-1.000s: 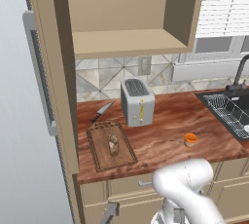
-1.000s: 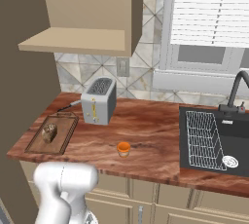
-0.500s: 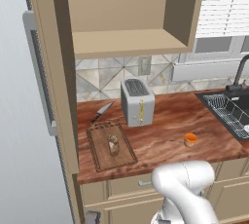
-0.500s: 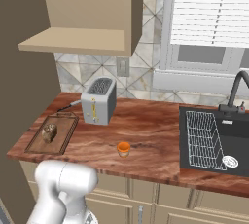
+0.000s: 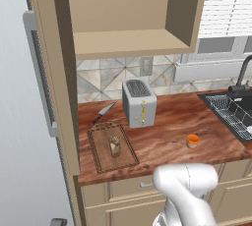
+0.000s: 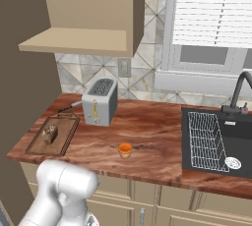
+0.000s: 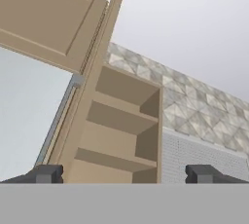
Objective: Pick the bread, place it on the cutting board, pick the jam, place it on the counter, and close the cabinet.
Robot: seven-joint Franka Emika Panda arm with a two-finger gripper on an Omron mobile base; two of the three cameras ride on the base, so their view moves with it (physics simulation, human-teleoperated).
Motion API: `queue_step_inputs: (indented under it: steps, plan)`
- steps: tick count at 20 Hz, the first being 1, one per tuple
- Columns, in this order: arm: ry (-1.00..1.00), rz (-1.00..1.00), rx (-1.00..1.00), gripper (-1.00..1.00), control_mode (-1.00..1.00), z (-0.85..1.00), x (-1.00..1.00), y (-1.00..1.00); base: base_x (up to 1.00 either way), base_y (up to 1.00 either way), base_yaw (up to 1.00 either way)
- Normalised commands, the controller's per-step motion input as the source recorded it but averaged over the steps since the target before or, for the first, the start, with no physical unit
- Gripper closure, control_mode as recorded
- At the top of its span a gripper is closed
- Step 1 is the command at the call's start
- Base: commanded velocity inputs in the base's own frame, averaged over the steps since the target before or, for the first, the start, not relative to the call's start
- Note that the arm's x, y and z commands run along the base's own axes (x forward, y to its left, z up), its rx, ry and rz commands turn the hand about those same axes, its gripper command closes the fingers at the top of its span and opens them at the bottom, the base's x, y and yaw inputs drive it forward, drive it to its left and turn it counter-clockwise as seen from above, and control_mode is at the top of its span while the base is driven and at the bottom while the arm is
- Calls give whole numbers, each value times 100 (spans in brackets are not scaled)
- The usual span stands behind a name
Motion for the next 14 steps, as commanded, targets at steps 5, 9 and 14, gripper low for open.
queue_step_inputs:
  steps: [5, 9, 14]
  plan:
    - [0, -3, 0, -100, -100, 0, 7, 40, 0, 0, 0]
    - [0, -6, 0, -100, -100, 0, 23, 31, 0, 0, 0]
    - [0, -8, 0, -100, -100, 0, 45, 15, 0, 0, 0]
